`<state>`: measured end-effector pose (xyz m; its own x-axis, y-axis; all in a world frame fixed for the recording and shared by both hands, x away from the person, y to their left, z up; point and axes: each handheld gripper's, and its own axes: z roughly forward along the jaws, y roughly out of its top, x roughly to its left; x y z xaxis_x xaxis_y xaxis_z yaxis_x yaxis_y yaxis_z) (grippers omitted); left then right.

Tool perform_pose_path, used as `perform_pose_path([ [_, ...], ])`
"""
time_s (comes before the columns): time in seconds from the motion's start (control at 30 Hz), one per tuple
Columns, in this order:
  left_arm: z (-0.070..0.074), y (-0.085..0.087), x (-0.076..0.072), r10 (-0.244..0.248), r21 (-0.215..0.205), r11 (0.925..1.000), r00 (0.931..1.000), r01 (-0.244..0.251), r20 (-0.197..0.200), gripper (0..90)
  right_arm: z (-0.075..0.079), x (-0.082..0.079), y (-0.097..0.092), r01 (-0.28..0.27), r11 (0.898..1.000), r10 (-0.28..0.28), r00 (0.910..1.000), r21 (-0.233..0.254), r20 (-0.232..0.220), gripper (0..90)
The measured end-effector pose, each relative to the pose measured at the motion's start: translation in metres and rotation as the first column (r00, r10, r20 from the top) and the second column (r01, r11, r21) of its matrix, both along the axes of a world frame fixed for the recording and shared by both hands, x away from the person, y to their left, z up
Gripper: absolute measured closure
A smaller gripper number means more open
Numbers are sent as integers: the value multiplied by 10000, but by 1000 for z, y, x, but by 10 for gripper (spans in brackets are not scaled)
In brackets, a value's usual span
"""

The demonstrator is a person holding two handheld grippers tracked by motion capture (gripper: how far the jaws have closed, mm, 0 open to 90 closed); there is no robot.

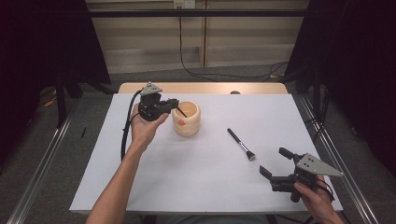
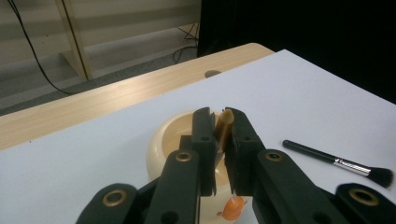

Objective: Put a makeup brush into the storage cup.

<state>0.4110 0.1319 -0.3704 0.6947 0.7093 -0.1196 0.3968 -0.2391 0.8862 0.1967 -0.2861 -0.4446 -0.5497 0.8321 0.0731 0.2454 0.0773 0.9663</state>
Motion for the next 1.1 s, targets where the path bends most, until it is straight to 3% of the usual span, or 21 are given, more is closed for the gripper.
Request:
perform_pose_path([
  [0.53, -14, 2, 1, 99, -72, 9999, 9999, -99, -52, 811, 0, 0, 0, -14, 10000, 14, 10000, 32, -19, 4],
  [0.87, -16, 4, 1, 50, -149, 9999, 10000, -49, 66, 675, 0, 0, 0, -32, 10000, 33, 10000, 21, -21, 4],
  [1.1, -16, 2, -3, 59, -198, 9998, 9990, -50, 439, 469, 0, 0, 0, -69, 10000, 69, 10000, 17, -26, 2],
])
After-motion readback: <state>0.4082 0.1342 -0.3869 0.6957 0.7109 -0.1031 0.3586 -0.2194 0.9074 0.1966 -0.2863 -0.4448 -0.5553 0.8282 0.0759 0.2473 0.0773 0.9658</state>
